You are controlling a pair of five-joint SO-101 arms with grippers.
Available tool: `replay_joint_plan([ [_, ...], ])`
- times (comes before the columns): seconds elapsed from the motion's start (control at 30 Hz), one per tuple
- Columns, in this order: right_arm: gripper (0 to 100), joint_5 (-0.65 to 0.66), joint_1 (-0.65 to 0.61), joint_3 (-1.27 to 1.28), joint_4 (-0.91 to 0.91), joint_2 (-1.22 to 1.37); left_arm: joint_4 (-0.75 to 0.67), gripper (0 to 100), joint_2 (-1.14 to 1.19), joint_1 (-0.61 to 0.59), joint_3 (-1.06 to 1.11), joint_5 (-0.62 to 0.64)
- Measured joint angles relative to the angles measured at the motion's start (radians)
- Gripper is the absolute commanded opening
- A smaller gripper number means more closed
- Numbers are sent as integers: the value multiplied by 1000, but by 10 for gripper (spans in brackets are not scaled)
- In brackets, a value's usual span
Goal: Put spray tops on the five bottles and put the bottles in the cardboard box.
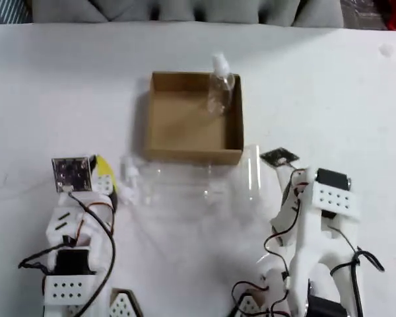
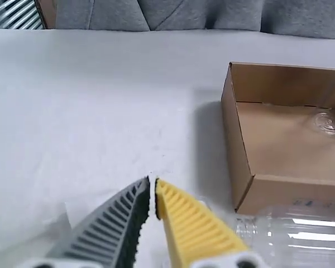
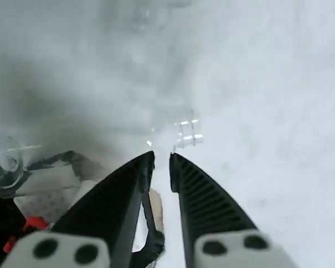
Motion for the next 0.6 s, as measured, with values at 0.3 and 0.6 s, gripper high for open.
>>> replay_joint_plan([
  [0.3, 21, -227, -196, 3, -68, 17, 0, 24, 0, 0, 0, 0],
  [0.6, 22, -23, -221, -215, 201, 17, 0, 24, 0, 0, 0, 0],
])
